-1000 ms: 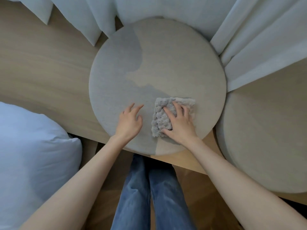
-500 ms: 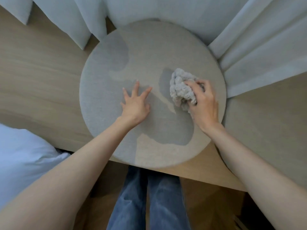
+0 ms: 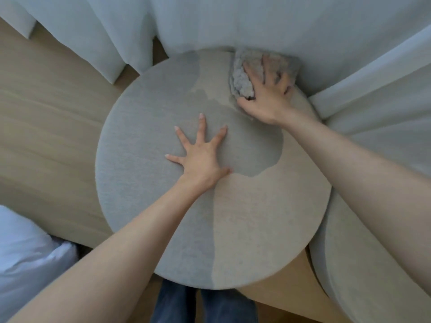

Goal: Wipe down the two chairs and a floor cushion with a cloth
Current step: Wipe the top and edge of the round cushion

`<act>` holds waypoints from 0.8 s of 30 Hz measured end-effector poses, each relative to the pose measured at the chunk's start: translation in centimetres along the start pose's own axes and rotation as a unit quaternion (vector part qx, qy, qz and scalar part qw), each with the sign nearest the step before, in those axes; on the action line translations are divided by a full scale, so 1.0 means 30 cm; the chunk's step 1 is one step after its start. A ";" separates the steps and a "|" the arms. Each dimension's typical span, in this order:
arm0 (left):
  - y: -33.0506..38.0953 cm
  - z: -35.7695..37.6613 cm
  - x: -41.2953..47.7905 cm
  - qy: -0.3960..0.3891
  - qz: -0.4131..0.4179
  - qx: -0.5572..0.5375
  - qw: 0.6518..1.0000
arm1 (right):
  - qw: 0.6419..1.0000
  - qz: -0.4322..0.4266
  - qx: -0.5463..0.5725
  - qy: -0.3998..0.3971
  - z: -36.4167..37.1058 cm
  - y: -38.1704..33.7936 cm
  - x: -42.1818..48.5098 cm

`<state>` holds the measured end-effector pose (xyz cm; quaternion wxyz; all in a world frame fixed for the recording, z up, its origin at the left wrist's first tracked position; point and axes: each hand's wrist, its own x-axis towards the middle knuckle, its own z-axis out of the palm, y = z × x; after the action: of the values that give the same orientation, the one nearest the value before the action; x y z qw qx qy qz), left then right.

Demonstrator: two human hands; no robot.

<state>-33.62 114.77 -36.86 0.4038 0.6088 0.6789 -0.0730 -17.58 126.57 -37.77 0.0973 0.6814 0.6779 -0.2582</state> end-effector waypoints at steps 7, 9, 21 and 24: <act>0.003 0.012 0.007 0.013 -0.007 0.011 1.000 | 0.988 0.024 0.036 0.149 0.052 0.023 0.022; 0.003 0.009 0.007 0.010 -0.008 0.016 1.000 | 0.981 0.013 0.017 0.192 0.060 0.027 0.022; 0.030 -0.017 -0.020 -0.012 -0.020 0.032 0.999 | 0.963 0.111 0.063 0.238 0.182 0.347 -0.352; 0.034 -0.020 -0.026 -0.014 -0.017 0.032 0.999 | 0.962 0.121 0.101 0.225 0.222 0.385 -0.472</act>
<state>-33.05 114.78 -35.55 0.3924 0.6086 0.6808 -0.1103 -7.04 110.28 -39.07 -0.0964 0.8053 0.5649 -0.1521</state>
